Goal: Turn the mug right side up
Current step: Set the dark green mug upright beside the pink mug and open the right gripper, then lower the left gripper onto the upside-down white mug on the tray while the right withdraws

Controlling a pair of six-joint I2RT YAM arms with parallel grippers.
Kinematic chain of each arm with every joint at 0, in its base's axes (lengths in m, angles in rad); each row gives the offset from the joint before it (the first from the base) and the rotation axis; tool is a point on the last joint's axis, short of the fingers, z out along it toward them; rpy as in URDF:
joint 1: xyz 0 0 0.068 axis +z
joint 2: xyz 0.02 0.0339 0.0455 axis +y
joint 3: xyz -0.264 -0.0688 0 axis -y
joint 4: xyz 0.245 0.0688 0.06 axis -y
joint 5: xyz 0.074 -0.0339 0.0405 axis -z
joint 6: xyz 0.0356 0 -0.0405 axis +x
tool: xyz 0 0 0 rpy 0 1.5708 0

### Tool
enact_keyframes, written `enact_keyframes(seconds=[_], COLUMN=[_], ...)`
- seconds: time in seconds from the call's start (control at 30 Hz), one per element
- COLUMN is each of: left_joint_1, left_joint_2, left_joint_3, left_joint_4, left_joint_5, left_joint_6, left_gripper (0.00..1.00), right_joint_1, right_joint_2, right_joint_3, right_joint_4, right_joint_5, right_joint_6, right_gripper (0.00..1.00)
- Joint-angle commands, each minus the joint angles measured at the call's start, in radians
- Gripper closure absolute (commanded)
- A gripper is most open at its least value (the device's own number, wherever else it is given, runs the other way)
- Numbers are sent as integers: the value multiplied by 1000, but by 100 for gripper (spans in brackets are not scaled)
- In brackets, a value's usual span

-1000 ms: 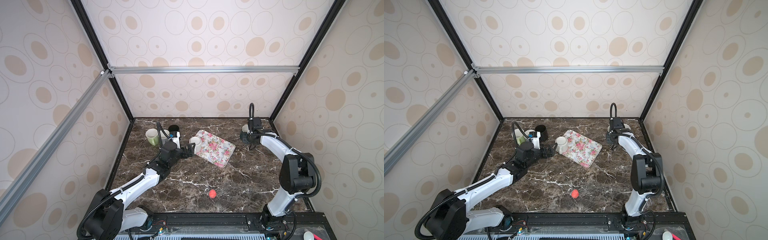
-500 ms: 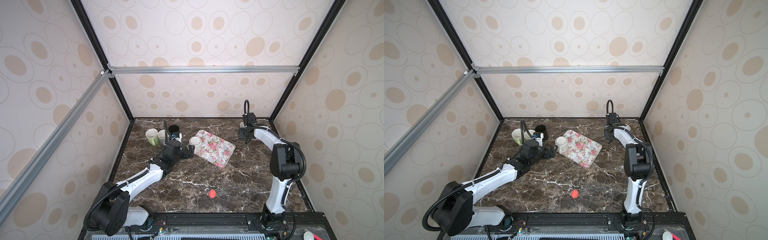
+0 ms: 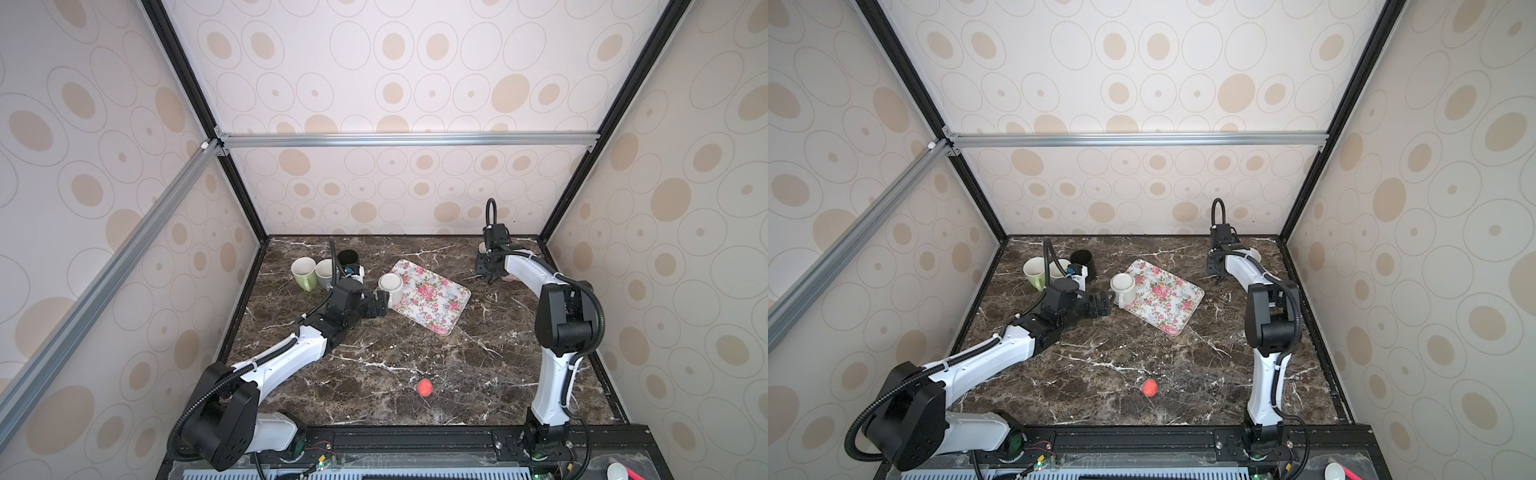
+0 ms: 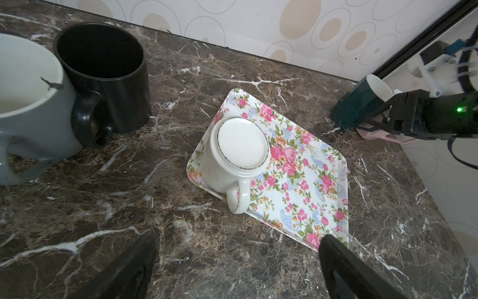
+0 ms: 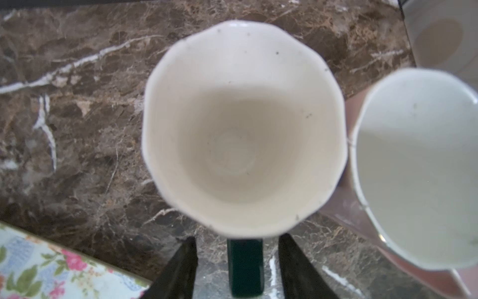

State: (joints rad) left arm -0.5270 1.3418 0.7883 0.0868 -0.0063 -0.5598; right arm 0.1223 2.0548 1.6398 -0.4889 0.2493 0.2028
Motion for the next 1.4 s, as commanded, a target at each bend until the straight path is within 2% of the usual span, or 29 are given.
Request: enact_keyframes(seconds=[0.0, 0.17, 0.43, 0.67, 0.9, 1.1, 1.2, 1.37], left_joint_1=[4, 6, 5, 5, -2, -16, -20, -24], left_joint_2=[22, 63, 189, 287, 395, 479, 512, 545], left_joint_3=[53, 89, 187, 279, 396, 486, 527, 562], left_joint_4=[-30, -54, -122, -203, -315, -387, -423, -442], left_joint_5=[-2, 30, 116, 134, 96, 65, 29, 8], left_joint_6=[15, 23, 70, 92, 118, 127, 124, 112], left_gripper=[2, 2, 2, 2, 11, 20, 24, 34], right_joint_1=[-6, -3, 24, 30, 30, 30, 30, 30], right_joint_2=[-54, -152, -395, -683, -916, -1043, -1069, -1128], right_joint_3=[-4, -61, -211, -523, -744, -886, -897, -907], right_joint_4=[14, 40, 10, 75, 134, 251, 234, 195], right_joint_5=[30, -53, -134, -347, -541, -523, -477, -373], right_joint_6=[-3, 0, 16, 71, 109, 188, 198, 236], right_gripper=[38, 27, 26, 26, 19, 7, 0, 0])
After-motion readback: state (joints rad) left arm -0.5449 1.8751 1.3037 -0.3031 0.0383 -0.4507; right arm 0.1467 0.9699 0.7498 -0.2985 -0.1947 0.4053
